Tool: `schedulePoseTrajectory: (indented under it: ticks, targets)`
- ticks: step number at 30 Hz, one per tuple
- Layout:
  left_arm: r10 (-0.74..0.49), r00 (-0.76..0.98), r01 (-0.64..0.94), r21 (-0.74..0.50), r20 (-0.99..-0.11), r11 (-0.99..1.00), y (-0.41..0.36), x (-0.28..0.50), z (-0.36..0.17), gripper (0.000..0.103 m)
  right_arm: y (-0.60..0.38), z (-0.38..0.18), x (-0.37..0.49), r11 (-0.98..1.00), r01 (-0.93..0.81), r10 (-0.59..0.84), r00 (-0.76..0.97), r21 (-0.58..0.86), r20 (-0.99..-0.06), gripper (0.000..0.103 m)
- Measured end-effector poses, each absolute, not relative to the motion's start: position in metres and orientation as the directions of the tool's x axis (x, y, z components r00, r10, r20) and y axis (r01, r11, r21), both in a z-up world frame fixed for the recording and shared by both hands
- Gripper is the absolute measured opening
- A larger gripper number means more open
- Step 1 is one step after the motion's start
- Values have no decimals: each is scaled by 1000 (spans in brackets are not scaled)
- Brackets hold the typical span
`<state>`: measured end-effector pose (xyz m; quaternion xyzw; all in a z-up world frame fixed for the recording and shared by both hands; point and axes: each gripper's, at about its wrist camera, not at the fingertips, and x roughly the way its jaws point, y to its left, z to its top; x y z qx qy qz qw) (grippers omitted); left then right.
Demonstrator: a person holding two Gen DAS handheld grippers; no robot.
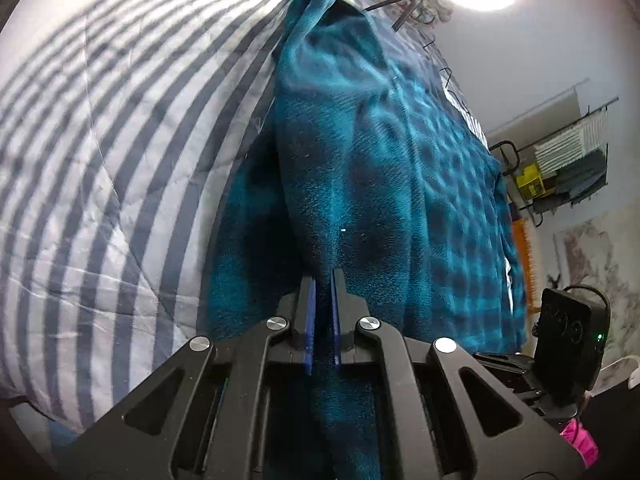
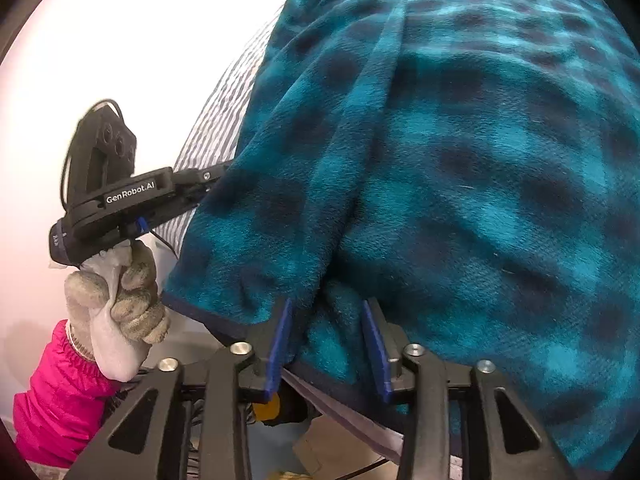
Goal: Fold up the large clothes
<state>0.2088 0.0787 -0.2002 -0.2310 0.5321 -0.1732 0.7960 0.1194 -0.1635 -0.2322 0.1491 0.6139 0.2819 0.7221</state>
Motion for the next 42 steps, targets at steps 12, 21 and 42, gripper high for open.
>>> schedulePoseTrajectory:
  ticks: [12, 21, 42]
  targets:
    - [-434, 458, 41, -470, -775, 882, 114, 191, -151, 3, -119, -203, 110, 740, -348, 638, 92, 575, -765, 0]
    - [-319, 419, 52, -329, -850, 943, 104, 190, -188, 3, -105, -219, 102, 810, -395, 512, 114, 434, -851, 6]
    - [-394, 368, 57, -403, -842, 914, 109, 122, -210, 4, -72, -209, 90, 759, -525, 513, 117, 386, -850, 22]
